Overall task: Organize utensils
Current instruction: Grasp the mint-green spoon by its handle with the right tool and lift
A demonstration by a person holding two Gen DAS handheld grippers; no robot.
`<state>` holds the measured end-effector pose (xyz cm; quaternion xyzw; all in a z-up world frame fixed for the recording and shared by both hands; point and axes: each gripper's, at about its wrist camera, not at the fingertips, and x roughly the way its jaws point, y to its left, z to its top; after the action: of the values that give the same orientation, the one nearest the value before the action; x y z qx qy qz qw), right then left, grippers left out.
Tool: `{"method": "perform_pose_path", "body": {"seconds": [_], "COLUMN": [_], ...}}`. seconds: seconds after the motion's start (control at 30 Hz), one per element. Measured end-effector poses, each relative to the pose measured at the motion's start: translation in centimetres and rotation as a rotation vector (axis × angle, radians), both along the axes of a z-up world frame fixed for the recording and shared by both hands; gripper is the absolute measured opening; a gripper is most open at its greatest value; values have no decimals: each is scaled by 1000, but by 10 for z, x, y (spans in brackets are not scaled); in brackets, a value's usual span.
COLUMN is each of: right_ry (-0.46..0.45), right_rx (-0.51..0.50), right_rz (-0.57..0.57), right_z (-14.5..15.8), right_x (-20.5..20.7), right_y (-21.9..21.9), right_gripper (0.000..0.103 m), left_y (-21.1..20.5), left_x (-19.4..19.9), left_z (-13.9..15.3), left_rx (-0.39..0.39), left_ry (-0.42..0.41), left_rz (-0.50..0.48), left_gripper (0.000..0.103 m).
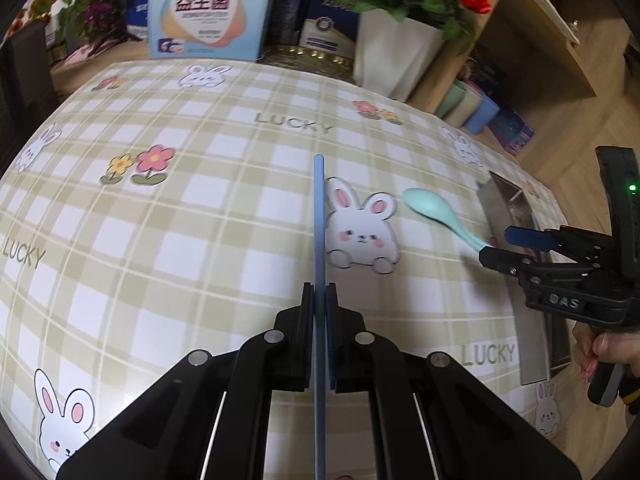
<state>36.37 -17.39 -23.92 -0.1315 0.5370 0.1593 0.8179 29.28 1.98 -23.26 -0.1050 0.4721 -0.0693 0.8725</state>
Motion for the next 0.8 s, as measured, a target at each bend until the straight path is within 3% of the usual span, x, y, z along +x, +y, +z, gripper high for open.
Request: {"method": "perform_pose_path", "body": {"seconds": [0.07,0.13,0.8], "right_ry": [11,17,14], "right_rx": [-30,-45,-128], "right_rz": [12,19,17], "right_z": [-6,-10,-26], "right_x": [6,10,45], "right_y": [8,12,23], "right_gripper": [36,33,28], "left_y": [6,11,27], "left_x": [0,-1,2], "left_z": [-3,-6,-29], "left_rx": [-4,-3,-5], "left_ry": [6,8,54], "left_rz": [13,22,52], "left_gripper": [5,5,5]}}
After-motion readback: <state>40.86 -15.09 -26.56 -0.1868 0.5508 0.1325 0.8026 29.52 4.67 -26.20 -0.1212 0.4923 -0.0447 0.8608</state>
